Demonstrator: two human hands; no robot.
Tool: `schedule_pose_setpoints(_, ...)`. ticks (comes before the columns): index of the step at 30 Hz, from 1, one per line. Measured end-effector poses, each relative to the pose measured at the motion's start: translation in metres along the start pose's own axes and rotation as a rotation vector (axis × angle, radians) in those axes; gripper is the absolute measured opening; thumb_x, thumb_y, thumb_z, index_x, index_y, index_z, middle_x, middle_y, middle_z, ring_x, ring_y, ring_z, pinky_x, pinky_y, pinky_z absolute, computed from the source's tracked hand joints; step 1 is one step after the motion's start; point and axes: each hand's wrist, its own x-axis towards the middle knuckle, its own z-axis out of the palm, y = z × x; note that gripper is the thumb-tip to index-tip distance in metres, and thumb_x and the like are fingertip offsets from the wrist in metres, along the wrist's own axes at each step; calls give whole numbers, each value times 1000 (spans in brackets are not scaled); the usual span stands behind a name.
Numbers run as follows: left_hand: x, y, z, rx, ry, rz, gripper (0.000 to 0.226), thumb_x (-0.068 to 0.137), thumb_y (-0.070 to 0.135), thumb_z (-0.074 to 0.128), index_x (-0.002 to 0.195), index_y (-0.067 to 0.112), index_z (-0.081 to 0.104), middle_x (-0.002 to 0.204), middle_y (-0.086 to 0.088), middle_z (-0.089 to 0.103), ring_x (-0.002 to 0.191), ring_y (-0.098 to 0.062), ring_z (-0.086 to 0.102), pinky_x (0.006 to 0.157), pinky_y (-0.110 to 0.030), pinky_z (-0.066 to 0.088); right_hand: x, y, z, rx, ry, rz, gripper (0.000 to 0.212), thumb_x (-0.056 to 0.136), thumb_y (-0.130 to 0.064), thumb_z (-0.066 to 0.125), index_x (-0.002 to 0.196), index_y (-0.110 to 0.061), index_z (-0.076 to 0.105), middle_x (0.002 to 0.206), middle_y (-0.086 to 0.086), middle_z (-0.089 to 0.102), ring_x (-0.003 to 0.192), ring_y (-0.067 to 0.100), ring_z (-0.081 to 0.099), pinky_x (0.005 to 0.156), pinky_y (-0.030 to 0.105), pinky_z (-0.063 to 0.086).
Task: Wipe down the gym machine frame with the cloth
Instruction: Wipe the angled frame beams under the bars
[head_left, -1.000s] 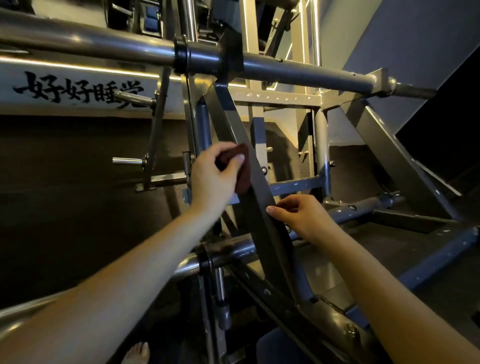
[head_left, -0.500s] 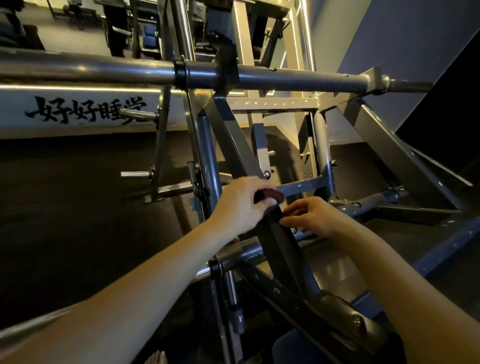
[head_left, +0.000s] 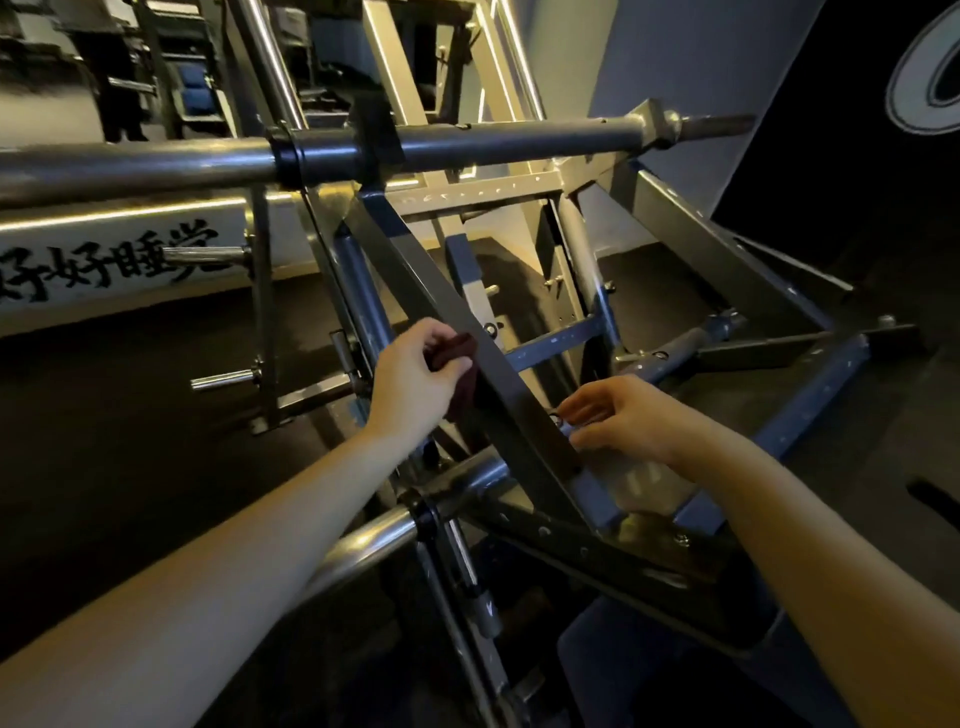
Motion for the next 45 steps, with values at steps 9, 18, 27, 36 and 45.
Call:
schedule_pose_setpoints(9, -86, -28, 41, -213, -242, -48, 24, 87, 7, 75, 100, 26, 71, 96, 16, 70, 96, 5, 64, 85, -7, 45, -24, -1, 36, -56, 195, 109, 41, 92, -15, 72, 131, -25, 65, 119, -12, 68, 110, 6, 62, 103, 32, 49)
schedule_pose_setpoints(18, -90, -27, 48, -384, -218, -248, 17, 87, 25, 79, 98, 34, 69, 99, 10, 71, 98, -5, 67, 92, -35, 56, -107, 30, 70, -286, 865, 62, 27, 96, -23, 68, 122, -19, 68, 112, -9, 65, 96, 8, 62, 87, 26, 48)
schedule_pose_setpoints(27, -162, 17, 57, -463, -429, -142, 19, 89, 15, 78, 103, 26, 72, 95, 17, 71, 99, 7, 65, 86, -7, 48, -149, 61, 130, -22, 1050, 198, 59, 105, -57, 37, 149, -18, 47, 140, 1, 58, 130, 18, 55, 106, 51, 48)
schedule_pose_setpoints(36, -184, 15, 78, -399, -273, -302, 18, 90, 10, 75, 102, 24, 75, 94, 13, 75, 96, 2, 69, 95, -32, 57, -156, 89, 135, 0, 991, 63, 58, 105, -44, 35, 159, -23, 33, 159, -13, 33, 150, 3, 21, 125, 39, 23)
schedule_pose_setpoints(45, -226, 79, 90, -383, -119, -77, 14, 91, 16, 75, 105, 17, 77, 96, 14, 74, 96, 1, 68, 87, -13, 52, -153, 107, 134, -60, 970, -59, 63, 106, -46, 27, 159, -14, 31, 162, 0, 34, 153, 13, 22, 126, 35, 18)
